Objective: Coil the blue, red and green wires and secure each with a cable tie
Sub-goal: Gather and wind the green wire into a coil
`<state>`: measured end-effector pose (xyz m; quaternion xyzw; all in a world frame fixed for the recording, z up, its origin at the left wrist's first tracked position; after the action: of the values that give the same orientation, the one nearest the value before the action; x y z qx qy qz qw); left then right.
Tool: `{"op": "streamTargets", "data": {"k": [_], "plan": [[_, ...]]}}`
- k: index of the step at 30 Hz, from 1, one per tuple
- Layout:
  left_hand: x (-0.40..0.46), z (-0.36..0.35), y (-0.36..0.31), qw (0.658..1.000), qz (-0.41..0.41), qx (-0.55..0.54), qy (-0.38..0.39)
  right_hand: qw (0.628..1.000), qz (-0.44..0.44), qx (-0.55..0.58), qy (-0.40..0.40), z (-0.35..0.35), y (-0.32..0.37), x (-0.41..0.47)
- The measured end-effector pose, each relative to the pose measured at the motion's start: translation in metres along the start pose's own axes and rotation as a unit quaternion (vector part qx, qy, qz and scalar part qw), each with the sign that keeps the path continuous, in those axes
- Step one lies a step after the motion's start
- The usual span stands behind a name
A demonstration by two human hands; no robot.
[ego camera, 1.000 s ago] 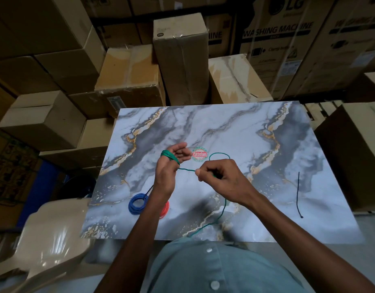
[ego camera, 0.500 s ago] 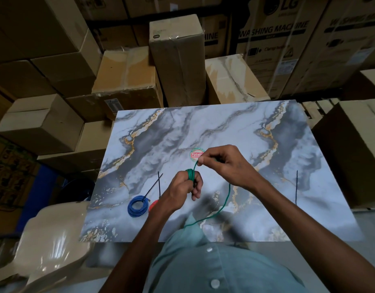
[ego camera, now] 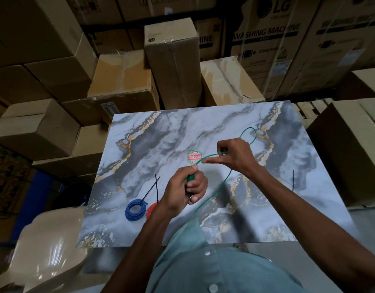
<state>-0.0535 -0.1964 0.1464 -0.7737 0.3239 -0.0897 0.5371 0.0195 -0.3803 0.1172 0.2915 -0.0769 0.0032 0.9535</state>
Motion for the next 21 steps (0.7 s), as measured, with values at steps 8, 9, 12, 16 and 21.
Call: {"op": "streamTargets", "data": {"k": [8,9,12,16,21], "plan": [[0.004,-0.007,-0.012,0.997,-0.007,-0.071,0.001,0.993,0.075,-0.086,0.023,-0.073,-0.035,-0.011],[0.005,-0.004,-0.01,0.998,-0.007,-0.06,-0.007,0.994,0.065,-0.085,0.019,-0.078,-0.033,-0.013],[0.007,0.007,-0.002,0.998,-0.001,-0.035,-0.045,0.999,0.012,-0.039,-0.015,-0.079,-0.016,-0.02],[0.005,0.023,0.006,0.994,0.004,-0.063,-0.093,0.984,-0.128,-0.014,0.122,-0.105,-0.005,-0.043],[0.0,0.03,0.004,0.992,0.0,-0.071,-0.108,0.861,-0.198,0.016,0.469,-0.165,-0.011,-0.101]]}}
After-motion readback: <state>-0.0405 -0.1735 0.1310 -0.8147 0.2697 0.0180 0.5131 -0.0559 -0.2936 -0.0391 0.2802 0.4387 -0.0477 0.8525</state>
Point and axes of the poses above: each hand's wrist, its own x-axis towards the middle knuckle, its own z-axis out of the back of the hand, y = z × x, the point moved 6 cm from there along x, towards the middle knuckle, and after that the axes turned 1 degree about -z, right-handed, at the moved point
